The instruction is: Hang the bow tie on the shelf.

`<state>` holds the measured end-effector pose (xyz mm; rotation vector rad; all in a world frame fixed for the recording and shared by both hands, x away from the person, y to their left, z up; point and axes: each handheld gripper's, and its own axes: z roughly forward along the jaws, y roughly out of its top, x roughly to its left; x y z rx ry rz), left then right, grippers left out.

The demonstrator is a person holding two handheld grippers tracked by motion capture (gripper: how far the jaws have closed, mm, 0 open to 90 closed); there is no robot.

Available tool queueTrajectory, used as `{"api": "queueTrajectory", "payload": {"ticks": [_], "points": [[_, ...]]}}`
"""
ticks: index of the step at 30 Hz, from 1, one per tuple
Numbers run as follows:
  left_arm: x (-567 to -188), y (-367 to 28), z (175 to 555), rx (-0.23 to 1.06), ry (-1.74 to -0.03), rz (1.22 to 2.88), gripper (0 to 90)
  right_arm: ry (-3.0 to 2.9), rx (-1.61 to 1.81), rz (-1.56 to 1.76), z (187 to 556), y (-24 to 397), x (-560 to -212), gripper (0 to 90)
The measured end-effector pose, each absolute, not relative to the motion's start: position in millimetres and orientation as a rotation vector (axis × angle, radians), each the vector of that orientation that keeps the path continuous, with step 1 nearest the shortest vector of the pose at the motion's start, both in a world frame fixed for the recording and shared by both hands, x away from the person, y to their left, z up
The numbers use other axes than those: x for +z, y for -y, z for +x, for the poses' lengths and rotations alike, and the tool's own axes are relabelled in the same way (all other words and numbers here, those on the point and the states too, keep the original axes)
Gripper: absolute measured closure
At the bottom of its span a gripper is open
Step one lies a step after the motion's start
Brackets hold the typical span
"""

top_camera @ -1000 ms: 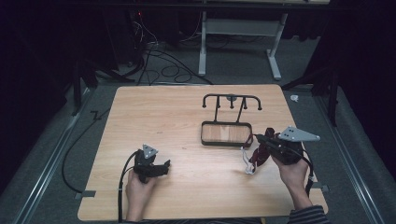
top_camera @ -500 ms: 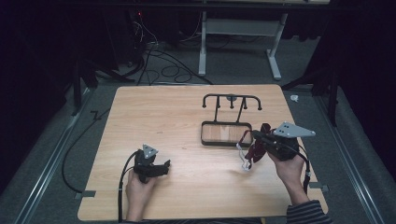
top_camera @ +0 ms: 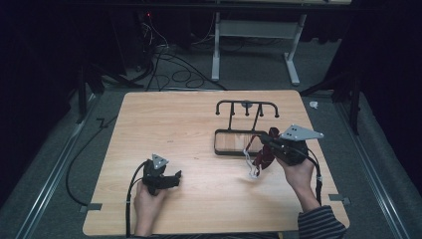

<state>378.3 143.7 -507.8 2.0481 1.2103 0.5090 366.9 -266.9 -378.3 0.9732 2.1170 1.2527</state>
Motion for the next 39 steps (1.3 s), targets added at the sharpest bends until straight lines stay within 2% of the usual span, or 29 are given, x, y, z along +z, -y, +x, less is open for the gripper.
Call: {"api": "queueTrajectory", "payload": {"ticks": [39], "points": [[-508, -144, 378, 0.51, -1.211, 2.048, 17.5, -2.073, 1.277, 1.029, 402, 251, -366, 90.0]]}}
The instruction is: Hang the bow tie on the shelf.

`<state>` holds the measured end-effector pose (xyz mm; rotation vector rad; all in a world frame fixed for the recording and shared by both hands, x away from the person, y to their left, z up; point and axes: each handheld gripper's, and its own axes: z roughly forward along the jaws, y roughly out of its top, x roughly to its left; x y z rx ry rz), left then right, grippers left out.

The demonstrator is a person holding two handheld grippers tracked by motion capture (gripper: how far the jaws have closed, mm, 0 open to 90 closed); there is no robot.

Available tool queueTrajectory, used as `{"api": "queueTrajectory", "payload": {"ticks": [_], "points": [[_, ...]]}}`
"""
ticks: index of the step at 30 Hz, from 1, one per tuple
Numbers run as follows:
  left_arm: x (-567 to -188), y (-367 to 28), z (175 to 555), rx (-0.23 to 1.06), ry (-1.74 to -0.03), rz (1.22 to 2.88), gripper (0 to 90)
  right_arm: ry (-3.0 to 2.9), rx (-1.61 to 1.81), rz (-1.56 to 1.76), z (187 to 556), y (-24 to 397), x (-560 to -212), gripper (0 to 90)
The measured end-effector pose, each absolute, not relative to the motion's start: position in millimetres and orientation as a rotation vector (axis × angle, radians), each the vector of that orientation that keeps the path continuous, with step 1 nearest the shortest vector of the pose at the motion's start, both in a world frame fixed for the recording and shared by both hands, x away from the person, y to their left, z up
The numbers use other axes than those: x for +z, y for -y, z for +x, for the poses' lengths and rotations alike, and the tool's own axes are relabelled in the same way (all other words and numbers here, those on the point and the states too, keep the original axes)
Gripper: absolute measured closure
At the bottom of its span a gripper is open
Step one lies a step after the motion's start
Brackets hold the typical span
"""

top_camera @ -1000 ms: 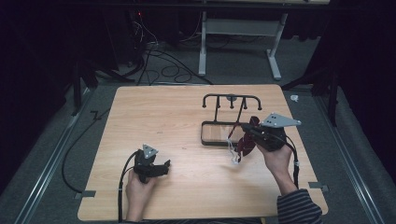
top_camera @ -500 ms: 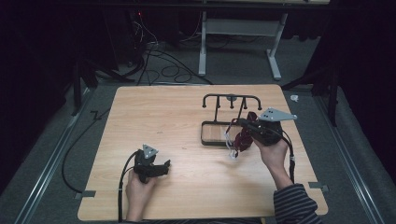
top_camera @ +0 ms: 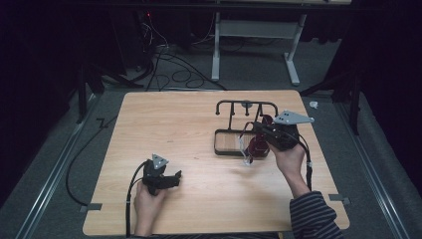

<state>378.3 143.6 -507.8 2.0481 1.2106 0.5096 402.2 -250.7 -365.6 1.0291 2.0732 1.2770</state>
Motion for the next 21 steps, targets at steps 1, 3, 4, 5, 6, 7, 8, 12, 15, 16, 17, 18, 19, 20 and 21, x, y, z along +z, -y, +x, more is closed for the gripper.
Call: {"api": "queueTrajectory", "payload": {"ticks": [1, 3, 4, 5, 6, 7, 8, 12, 15, 16, 17, 18, 19, 20, 21], "points": [[-508, -144, 378, 0.509, -1.211, 2.048, 17.5, -2.075, 1.274, 1.026, 403, 250, -364, 90.0], [-508, -144, 378, 0.509, -1.211, 2.048, 17.5, -2.074, 1.271, 1.026, 405, 250, -363, 90.0], [-508, -144, 378, 0.509, -1.211, 2.048, 17.5, -2.071, 1.272, 1.037, 405, 249, -363, 90.0], [-508, -144, 378, 0.509, -1.211, 2.048, 17.6, -2.072, 1.273, 1.03, 406, 249, -362, 90.0], [-508, -144, 378, 0.509, -1.211, 2.048, 17.6, -2.069, 1.276, 1.03, 407, 249, -361, 90.0], [-508, -144, 378, 0.51, -1.211, 2.048, 17.6, -2.067, 1.28, 1.032, 407, 249, -361, 90.0], [-508, -144, 378, 0.509, -1.211, 2.048, 17.5, -2.07, 1.27, 1.031, 408, 249, -360, 90.0], [-508, -144, 378, 0.509, -1.211, 2.048, 17.5, -2.064, 1.259, 1.019, 409, 247, -358, 90.0], [-508, -144, 378, 0.509, -1.211, 2.048, 17.5, -2.056, 1.263, 1.027, 410, 247, -355, 90.0], [-508, -144, 378, 0.509, -1.211, 2.048, 17.5, -2.056, 1.26, 1.027, 411, 247, -354, 90.0], [-508, -144, 378, 0.51, -1.21, 2.049, 17.5, -2.057, 1.258, 1.036, 412, 246, -354, 90.0], [-508, -144, 378, 0.509, -1.211, 2.048, 17.5, -2.057, 1.261, 1.028, 413, 246, -354, 90.0], [-508, -144, 378, 0.51, -1.21, 2.049, 17.6, -2.056, 1.262, 1.029, 414, 246, -353, 90.0], [-508, -144, 378, 0.509, -1.211, 2.048, 17.6, -2.053, 1.266, 1.03, 414, 245, -352, 90.0], [-508, -144, 378, 0.509, -1.21, 2.048, 17.5, -2.055, 1.264, 1.029, 414, 244, -351, 90.0]]}}
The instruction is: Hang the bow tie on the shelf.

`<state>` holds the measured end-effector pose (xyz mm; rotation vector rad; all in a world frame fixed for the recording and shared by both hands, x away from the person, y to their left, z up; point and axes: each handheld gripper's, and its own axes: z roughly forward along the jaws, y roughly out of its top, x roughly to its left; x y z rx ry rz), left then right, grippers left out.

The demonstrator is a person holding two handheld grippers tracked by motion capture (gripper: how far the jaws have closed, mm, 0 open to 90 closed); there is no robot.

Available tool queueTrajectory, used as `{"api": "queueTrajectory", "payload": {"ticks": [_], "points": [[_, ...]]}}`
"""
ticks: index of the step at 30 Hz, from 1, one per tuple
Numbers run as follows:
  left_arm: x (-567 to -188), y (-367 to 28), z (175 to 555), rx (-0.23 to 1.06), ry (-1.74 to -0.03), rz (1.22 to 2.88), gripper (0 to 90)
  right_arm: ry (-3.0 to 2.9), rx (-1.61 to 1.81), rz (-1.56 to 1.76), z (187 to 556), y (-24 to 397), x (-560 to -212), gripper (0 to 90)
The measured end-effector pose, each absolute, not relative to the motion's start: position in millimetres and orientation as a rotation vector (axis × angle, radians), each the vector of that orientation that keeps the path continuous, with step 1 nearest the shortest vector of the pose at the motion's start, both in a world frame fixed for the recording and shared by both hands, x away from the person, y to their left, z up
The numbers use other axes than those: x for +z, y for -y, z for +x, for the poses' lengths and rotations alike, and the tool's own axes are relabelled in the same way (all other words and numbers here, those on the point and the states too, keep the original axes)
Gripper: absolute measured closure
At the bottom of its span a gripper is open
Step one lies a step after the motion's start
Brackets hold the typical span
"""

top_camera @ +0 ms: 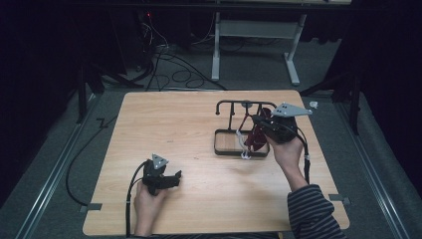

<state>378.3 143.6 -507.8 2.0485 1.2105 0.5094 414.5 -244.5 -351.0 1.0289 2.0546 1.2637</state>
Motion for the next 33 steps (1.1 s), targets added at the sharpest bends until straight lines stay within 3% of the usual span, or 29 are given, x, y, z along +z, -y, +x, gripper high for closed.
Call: {"api": "queueTrajectory", "payload": {"ticks": [33], "points": [[-508, -144, 378, 0.509, -1.211, 2.048, 17.5, -2.027, 1.222, 1.149, 439, 238, -352, 88.8]]}}
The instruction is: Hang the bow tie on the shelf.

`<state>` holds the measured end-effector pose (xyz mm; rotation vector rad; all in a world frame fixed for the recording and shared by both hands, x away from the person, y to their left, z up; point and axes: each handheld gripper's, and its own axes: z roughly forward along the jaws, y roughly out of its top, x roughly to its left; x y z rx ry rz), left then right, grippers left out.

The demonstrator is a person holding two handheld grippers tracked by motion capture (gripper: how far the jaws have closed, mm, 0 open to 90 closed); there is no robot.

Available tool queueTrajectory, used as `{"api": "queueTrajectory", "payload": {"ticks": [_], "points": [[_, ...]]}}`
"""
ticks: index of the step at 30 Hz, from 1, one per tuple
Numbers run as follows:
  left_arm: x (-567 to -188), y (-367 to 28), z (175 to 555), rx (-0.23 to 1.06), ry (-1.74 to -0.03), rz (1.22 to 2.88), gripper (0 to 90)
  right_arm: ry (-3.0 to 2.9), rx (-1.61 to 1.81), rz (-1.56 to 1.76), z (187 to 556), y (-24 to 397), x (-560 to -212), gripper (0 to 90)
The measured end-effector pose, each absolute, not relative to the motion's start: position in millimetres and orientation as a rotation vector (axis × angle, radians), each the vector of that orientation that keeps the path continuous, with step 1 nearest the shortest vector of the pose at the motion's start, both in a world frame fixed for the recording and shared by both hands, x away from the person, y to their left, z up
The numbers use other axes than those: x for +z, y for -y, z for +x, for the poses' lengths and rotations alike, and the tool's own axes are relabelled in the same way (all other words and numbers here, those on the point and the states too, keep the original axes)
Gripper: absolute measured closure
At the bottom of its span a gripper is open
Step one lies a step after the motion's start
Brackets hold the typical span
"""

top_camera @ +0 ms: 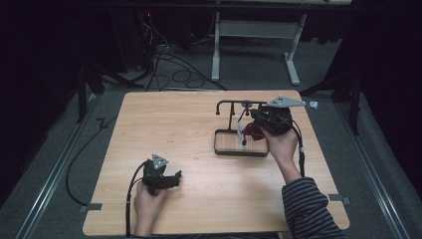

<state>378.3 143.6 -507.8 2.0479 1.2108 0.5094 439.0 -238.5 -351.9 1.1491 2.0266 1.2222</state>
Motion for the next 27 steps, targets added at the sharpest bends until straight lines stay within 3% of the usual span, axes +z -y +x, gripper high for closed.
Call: {"api": "queueTrajectory", "payload": {"ticks": [15, 27], "points": [[-507.8, -143.6, 378.3, 0.509, -1.211, 2.048, 17.6, -2.03, 1.216, 1.129, 435.8, 237.2, -350.2, 80.6], [-507.8, -143.6, 378.2, 0.509, -1.211, 2.048, 17.5, -2.036, 1.193, 1.14, 434.7, 237.4, -350.2, 83.0]]}}
